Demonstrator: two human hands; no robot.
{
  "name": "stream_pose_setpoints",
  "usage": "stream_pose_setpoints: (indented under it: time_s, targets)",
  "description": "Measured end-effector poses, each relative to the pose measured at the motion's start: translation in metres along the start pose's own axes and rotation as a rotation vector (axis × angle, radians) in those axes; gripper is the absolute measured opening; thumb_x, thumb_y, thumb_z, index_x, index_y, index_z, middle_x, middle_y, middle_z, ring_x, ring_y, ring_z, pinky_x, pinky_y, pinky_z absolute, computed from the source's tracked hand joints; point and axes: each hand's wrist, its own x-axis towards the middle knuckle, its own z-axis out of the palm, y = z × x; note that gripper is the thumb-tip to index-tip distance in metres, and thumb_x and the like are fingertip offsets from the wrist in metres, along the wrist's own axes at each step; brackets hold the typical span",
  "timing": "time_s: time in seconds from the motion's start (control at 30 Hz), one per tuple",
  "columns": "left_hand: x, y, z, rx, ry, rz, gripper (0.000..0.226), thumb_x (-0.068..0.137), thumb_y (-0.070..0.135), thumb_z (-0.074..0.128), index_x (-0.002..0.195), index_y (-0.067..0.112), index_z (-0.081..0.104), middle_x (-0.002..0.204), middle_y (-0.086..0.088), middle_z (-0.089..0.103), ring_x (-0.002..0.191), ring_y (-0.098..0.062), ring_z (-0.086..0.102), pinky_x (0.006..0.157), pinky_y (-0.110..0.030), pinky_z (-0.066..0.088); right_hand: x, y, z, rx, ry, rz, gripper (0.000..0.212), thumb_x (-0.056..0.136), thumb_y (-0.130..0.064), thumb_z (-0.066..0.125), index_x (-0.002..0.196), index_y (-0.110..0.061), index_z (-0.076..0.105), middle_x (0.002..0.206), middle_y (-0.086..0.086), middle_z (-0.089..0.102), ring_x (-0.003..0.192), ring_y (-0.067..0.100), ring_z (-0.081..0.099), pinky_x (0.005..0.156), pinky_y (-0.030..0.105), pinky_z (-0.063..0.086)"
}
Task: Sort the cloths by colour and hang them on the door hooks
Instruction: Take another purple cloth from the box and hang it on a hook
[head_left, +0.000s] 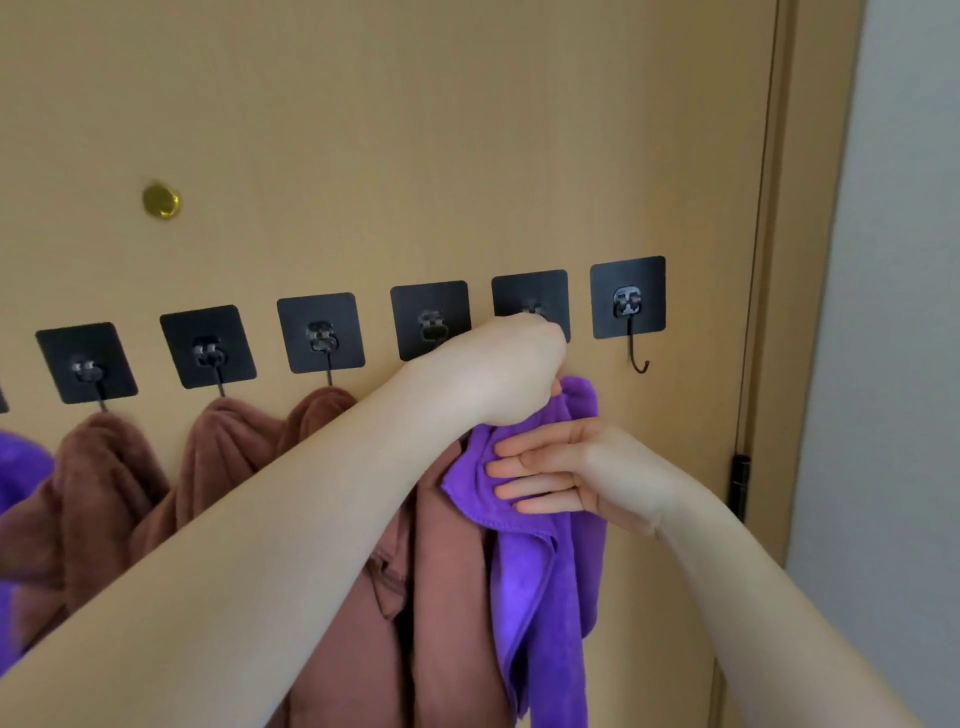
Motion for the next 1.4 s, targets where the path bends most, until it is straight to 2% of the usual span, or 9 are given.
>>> stream_pose_setpoints:
  time_s: [0.1, 0.27, 0.37, 0.67, 0.77, 0.93, 1.03, 1.2, 1.4]
  targets:
    - [-0.001, -0.001, 0.005, 0.025, 0.043, 0.007, 0.026, 0.100, 0.005, 0.048, 0.109, -0.001, 0.072, 0.109, -0.018, 0.062, 0.102, -0.033, 0.063, 0.085, -0.046, 0.052, 0.001, 0.009, 0.002, -0.013, 0.013, 0.037, 0.023, 0.098, -0.001, 0.059, 0.116, -0.006, 0.072, 0.108, 0.012, 0.078, 0.101, 0.025, 0.076, 0.085, 0.035, 0.063]
    - [-0.006, -0.005, 0.015, 0.042, 0.109, 0.027, 0.029, 0.104, 0.007, 0.045, 0.112, 0.007, 0.072, 0.105, -0.007, 0.048, 0.096, -0.028, 0.059, 0.081, -0.040, 0.050, 0.000, 0.027, 0.004, 0.000, 0.030, 0.052, 0.022, 0.098, 0.000, 0.059, 0.116, -0.003, 0.071, 0.106, 0.014, 0.078, 0.100, 0.027, 0.076, 0.087, 0.035, 0.062]
    - [-0.010, -0.003, 0.014, 0.059, 0.110, 0.039, 0.035, 0.105, 0.006, 0.041, 0.119, 0.011, 0.073, 0.106, -0.005, 0.044, 0.100, -0.029, 0.058, 0.083, -0.039, 0.048, 0.000, 0.037, 0.006, 0.028, 0.037, 0.069, 0.023, 0.098, 0.001, 0.059, 0.116, -0.003, 0.071, 0.106, 0.014, 0.078, 0.100, 0.028, 0.076, 0.087, 0.035, 0.062]
    - [-0.016, -0.003, 0.016, -0.001, 0.132, 0.028, 0.036, 0.108, 0.010, 0.040, 0.123, 0.014, 0.072, 0.108, -0.005, 0.043, 0.106, -0.026, 0.053, 0.089, -0.038, 0.045, -0.001, 0.057, 0.005, 0.066, 0.028, 0.089, 0.025, 0.096, 0.004, 0.056, 0.115, -0.001, 0.071, 0.105, 0.017, 0.078, 0.100, 0.028, 0.076, 0.089, 0.036, 0.062]
    - [-0.017, -0.003, 0.017, -0.100, 0.150, -0.003, 0.031, 0.108, 0.017, 0.045, 0.121, 0.013, 0.073, 0.108, -0.006, 0.045, 0.106, -0.027, 0.054, 0.093, -0.040, 0.044, -0.002, 0.067, 0.002, 0.086, -0.010, 0.119, 0.026, 0.096, 0.005, 0.054, 0.115, 0.000, 0.071, 0.107, 0.019, 0.077, 0.104, 0.029, 0.075, 0.091, 0.036, 0.061]
    - [-0.019, -0.004, 0.017, -0.232, 0.165, -0.018, 0.027, 0.107, 0.021, 0.051, 0.119, 0.015, 0.073, 0.110, -0.009, 0.048, 0.087, -0.021, 0.055, 0.092, -0.043, 0.049, -0.002, 0.089, -0.003, 0.124, -0.024, 0.143, 0.026, 0.095, 0.007, 0.054, 0.113, 0.001, 0.072, 0.110, 0.021, 0.076, 0.107, 0.031, 0.074, 0.094, 0.037, 0.059]
    - [-0.020, -0.003, 0.016, -0.260, 0.170, -0.035, 0.026, 0.105, 0.022, 0.054, 0.118, 0.012, 0.074, 0.112, -0.011, 0.052, 0.084, -0.019, 0.055, 0.092, -0.044, 0.050, -0.002, 0.101, -0.004, 0.115, -0.031, 0.162, 0.025, 0.096, 0.007, 0.055, 0.112, 0.001, 0.073, 0.111, 0.019, 0.076, 0.108, 0.030, 0.074, 0.096, 0.036, 0.058]
    - [-0.022, -0.001, 0.014, -0.312, 0.184, -0.044, 0.024, 0.103, 0.023, 0.058, 0.116, 0.012, 0.075, 0.106, -0.010, 0.057, 0.083, -0.018, 0.057, 0.091, -0.042, 0.052, 0.000, 0.109, -0.005, 0.141, -0.017, 0.135, 0.025, 0.096, 0.007, 0.055, 0.112, 0.001, 0.073, 0.111, 0.020, 0.076, 0.108, 0.031, 0.073, 0.098, 0.037, 0.057]
    - [-0.021, -0.001, 0.016, -0.283, 0.210, -0.036, 0.023, 0.103, 0.022, 0.057, 0.110, 0.011, 0.076, 0.092, -0.003, 0.052, 0.068, -0.005, 0.050, 0.084, -0.038, 0.050, 0.000, 0.125, -0.008, 0.071, -0.035, 0.255, 0.023, 0.097, 0.004, 0.056, 0.113, 0.000, 0.071, 0.109, 0.016, 0.077, 0.105, 0.027, 0.075, 0.094, 0.035, 0.059]
